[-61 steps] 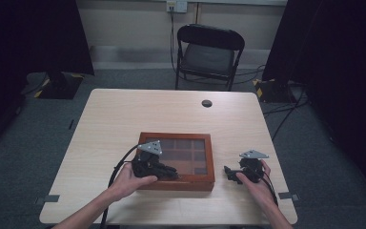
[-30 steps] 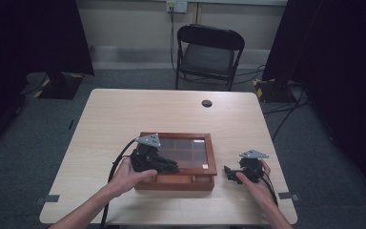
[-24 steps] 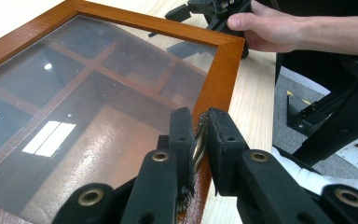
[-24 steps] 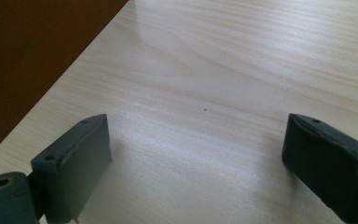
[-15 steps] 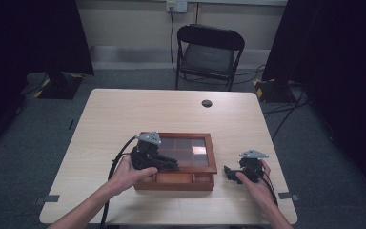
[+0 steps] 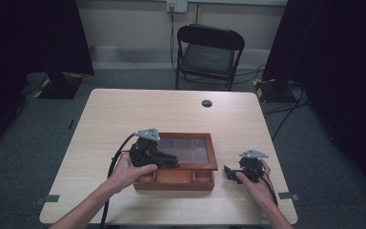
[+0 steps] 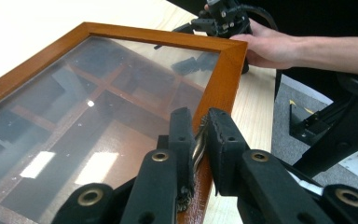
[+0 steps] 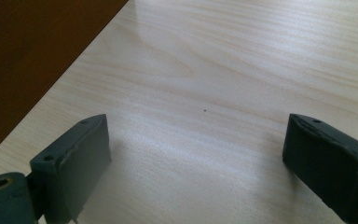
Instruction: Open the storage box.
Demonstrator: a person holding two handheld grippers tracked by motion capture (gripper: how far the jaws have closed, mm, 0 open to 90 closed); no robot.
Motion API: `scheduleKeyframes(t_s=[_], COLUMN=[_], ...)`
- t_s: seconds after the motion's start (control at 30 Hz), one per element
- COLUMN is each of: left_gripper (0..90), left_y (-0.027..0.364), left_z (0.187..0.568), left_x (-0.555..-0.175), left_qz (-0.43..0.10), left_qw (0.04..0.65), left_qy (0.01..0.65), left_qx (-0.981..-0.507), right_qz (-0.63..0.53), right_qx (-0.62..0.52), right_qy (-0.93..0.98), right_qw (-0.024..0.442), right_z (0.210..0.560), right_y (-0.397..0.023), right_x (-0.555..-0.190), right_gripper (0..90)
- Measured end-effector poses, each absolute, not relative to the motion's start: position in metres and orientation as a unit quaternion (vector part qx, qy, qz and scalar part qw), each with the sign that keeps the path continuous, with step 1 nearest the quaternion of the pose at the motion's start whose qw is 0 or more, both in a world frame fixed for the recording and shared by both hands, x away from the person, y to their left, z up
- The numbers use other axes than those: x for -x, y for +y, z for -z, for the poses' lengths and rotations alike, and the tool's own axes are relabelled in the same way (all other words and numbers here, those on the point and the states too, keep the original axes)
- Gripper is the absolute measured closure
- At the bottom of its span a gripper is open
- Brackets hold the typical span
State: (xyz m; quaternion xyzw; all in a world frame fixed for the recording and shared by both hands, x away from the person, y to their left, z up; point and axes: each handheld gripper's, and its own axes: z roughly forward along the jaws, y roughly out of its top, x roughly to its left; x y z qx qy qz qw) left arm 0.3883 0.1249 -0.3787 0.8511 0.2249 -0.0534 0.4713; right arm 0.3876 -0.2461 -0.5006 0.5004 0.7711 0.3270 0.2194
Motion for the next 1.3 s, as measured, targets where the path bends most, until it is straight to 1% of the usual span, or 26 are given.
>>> scheduleKeyframes(t_s=[0.33, 0.73, 1.3], left_gripper=[80.6, 80.7, 80.7], left_y=[0.125, 0.125, 0.127], left_z=[0.368, 0.367, 0.355], left_x=[-0.393, -0.395, -0.403], left_qz=[0.047, 0.049, 0.043], left_qw=[0.474, 0.473, 0.489], left_qy=[0.224, 0.22, 0.224], left_qx=[-0.85, -0.851, -0.842], right_qz=[-0.327, -0.327, -0.327], right_qx=[-0.5, -0.499, -0.5], right_qy=[0.772, 0.772, 0.772], right_qw=[0.218, 0.219, 0.218], right_z=[0.501, 0.501, 0.501], right_y=[-0.246, -0.246, -0.246], right_x=[-0.388, -0.388, -0.388], right_gripper=[6.7, 6.7, 6.7])
